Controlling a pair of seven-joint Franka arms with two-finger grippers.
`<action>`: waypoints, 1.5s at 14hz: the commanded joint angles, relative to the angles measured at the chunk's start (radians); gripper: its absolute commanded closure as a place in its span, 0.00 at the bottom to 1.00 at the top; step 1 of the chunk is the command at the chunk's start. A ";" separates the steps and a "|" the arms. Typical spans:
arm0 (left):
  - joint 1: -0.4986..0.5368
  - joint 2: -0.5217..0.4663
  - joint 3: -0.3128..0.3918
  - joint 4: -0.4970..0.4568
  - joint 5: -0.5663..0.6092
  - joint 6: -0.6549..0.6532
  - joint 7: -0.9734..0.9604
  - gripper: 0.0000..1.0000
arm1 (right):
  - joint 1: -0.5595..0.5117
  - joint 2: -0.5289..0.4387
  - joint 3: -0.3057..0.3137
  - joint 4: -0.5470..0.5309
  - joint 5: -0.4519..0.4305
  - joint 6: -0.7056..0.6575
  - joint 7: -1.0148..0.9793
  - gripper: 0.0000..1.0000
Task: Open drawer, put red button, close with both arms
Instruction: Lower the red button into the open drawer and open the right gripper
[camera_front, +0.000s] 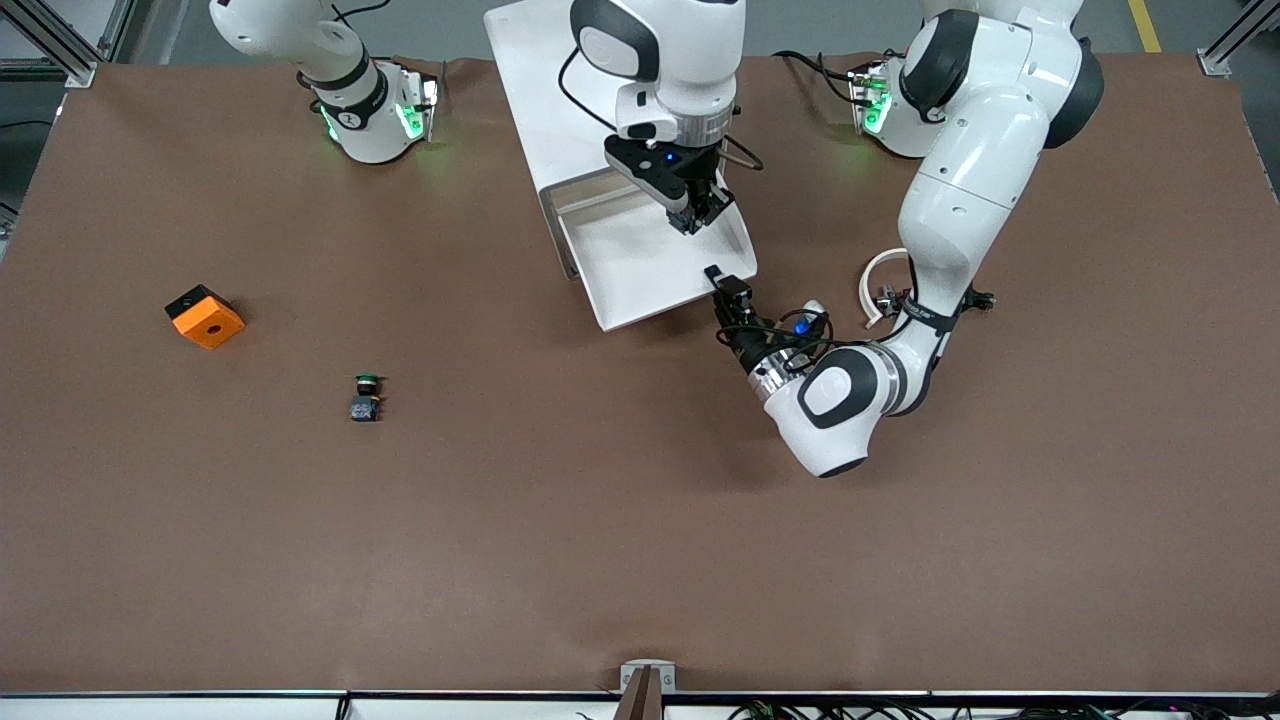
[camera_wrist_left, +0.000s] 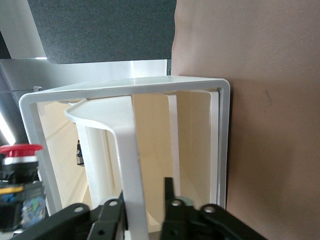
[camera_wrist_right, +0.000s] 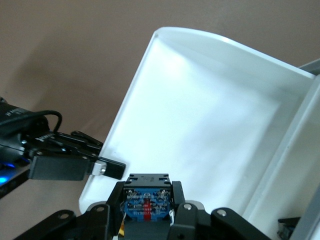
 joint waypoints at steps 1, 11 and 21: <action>0.003 0.011 0.008 0.014 0.004 0.004 0.015 0.00 | 0.006 -0.003 -0.011 0.001 -0.024 -0.013 0.000 1.00; 0.074 -0.003 -0.078 0.014 -0.011 0.000 0.075 0.00 | 0.006 0.098 -0.011 -0.005 -0.024 0.063 -0.090 1.00; 0.154 -0.050 -0.090 0.022 0.065 -0.005 0.216 0.00 | 0.004 0.123 -0.011 -0.009 -0.020 0.063 -0.089 0.21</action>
